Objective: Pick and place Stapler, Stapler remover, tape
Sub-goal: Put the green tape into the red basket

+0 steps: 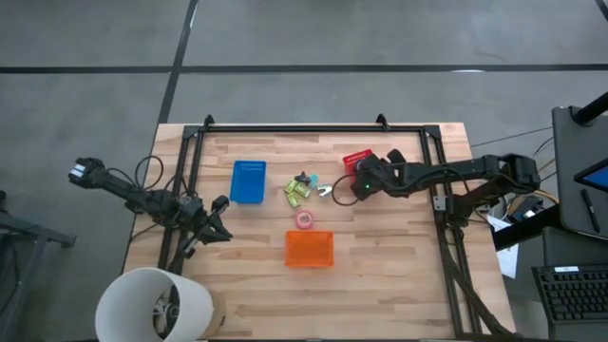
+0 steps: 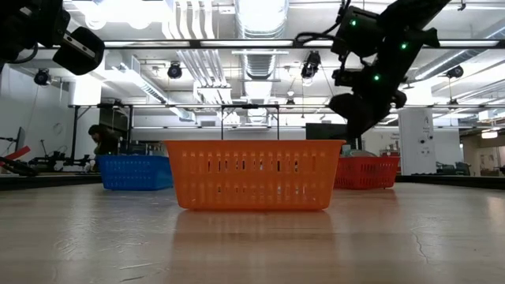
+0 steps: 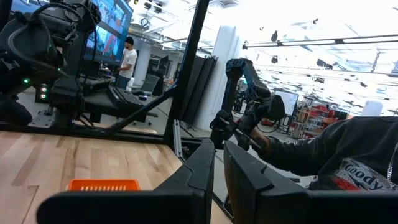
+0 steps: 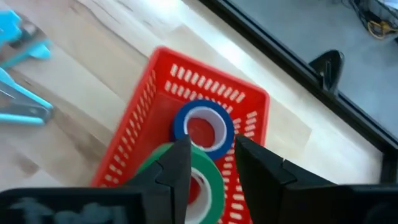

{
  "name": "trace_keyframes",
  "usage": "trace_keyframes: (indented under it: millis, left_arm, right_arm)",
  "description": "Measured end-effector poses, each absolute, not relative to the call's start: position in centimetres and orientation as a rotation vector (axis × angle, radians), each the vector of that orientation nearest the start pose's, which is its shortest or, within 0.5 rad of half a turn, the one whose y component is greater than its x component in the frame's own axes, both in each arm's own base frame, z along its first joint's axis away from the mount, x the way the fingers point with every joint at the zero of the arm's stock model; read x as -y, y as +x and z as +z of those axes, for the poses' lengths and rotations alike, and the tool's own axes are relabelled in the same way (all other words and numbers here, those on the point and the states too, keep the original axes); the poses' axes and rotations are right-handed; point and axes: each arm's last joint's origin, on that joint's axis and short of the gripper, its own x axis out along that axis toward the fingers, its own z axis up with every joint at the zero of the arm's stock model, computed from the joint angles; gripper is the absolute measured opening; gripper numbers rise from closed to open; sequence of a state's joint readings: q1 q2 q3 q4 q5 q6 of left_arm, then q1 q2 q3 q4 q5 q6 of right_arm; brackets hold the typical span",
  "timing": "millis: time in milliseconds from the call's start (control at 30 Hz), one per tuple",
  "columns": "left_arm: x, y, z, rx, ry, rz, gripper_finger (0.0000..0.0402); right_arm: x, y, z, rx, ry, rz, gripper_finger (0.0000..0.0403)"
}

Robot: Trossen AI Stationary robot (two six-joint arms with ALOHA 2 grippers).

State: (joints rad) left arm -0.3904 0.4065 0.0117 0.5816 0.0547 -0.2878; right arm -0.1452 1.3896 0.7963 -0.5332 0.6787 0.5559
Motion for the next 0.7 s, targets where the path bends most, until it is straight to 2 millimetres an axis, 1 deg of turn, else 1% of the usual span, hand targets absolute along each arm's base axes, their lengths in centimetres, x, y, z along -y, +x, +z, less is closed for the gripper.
trace_keyframes:
  millis: [133, 367, 533, 700]
  left_arm:
    - [4.8, 11.2, 18.7, 0.121, -0.314, -0.468, 0.0039]
    - [4.8, 11.2, 18.7, 0.121, -0.313, -0.468, 0.0039]
    - [4.8, 11.2, 18.7, 0.121, -0.314, -0.468, 0.0039]
    - [4.8, 11.2, 18.7, 0.12, -0.314, -0.468, 0.0039]
  right_arm:
    - [5.5, 24.3, 19.9, -0.835, 0.23, -0.981, 0.0088]
    - [7.3, 24.3, 20.0, -0.802, 0.388, -0.951, 0.0015]
    - [8.1, 24.3, 19.7, -0.814, 0.416, -0.955, 0.001]
    - [8.6, 24.2, 19.3, -0.845, 0.499, -0.907, 0.0008]
